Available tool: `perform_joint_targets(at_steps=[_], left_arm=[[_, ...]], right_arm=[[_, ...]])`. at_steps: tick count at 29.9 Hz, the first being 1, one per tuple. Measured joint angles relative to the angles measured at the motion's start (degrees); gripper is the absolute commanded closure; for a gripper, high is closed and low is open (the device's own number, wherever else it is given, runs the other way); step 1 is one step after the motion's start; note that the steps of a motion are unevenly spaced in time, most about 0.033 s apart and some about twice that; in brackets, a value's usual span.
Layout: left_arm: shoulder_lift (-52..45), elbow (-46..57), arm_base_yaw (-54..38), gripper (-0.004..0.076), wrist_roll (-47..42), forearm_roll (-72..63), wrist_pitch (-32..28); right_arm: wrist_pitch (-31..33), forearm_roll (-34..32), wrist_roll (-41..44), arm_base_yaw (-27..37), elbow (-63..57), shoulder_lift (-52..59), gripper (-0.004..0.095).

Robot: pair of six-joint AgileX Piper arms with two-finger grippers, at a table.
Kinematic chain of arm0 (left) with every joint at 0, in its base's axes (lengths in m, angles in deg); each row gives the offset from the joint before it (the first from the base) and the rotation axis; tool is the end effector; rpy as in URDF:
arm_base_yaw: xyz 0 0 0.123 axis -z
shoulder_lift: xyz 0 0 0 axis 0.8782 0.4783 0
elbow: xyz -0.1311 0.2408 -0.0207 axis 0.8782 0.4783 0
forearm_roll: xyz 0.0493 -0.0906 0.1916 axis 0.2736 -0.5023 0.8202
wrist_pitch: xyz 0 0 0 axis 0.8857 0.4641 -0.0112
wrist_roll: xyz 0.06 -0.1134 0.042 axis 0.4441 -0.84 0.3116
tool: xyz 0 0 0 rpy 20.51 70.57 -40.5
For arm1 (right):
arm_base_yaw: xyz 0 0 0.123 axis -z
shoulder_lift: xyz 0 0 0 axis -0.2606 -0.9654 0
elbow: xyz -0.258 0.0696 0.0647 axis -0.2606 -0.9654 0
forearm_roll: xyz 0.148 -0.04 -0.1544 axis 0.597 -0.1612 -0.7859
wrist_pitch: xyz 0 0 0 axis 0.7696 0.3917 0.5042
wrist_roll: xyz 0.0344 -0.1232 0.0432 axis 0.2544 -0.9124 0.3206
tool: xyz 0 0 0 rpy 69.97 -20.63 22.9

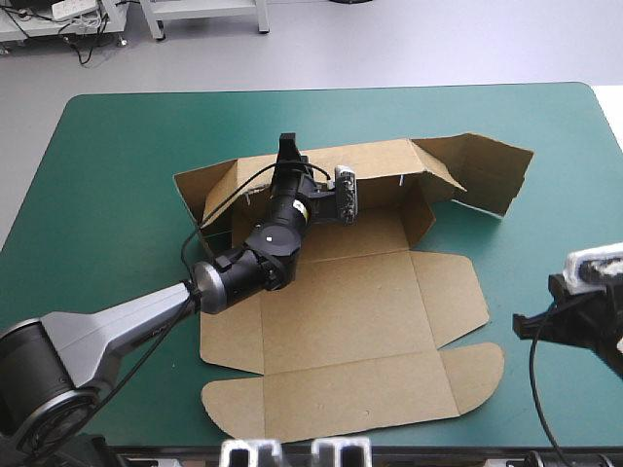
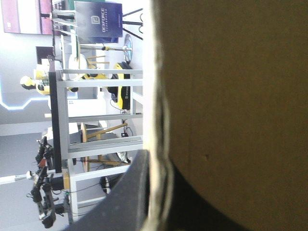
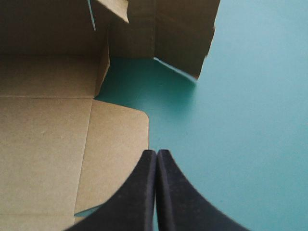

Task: Fold the box

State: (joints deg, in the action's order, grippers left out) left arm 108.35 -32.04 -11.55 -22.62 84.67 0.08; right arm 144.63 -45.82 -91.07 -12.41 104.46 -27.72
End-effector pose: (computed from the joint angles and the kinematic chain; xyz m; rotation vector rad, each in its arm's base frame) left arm 0.3031 -0.2341 0.2874 1.4756 1.3888 0.8368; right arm 0.0931 0.0130 0.3472 -0.1485 2.1205 0.0418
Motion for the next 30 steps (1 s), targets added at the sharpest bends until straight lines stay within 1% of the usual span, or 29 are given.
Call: perform_joint_targets(at_steps=[4,7,12,21,26,30], left_arm=[[-0.3,2.8,0.3,0.0734,-4.1,4.8,0.2],[-0.6,3.6,0.3,0.0734,-4.8,5.9,0.0],[-0.6,3.8,0.3,0.0734,-5.3,6.3,-0.1],[-0.6,3.8,0.3,0.0734,-5.3,6.3,-0.1],[-0.6,3.8,0.3,0.0734,-5.3,6.3,-0.1],[-0.6,3.8,0.3,0.0734,-5.3,6.3,-0.1]], right_arm=[[0.0,1.4,-2.7,0.0,8.8,-9.0,0.0927],[0.0,3.0,-5.0,0.0,16.4,-16.9,0.0927],[0.1,7.9,-9.6,0.0,30.2,-32.2,0.0927],[4.4,14.0,-10.9,0.0,53.1,-58.8,0.0927],[6.1,16.8,-11.0,0.0,61.3,-70.0,0.0927],[7.0,18.3,-11.0,0.0,63.7,-76.0,0.0927]])
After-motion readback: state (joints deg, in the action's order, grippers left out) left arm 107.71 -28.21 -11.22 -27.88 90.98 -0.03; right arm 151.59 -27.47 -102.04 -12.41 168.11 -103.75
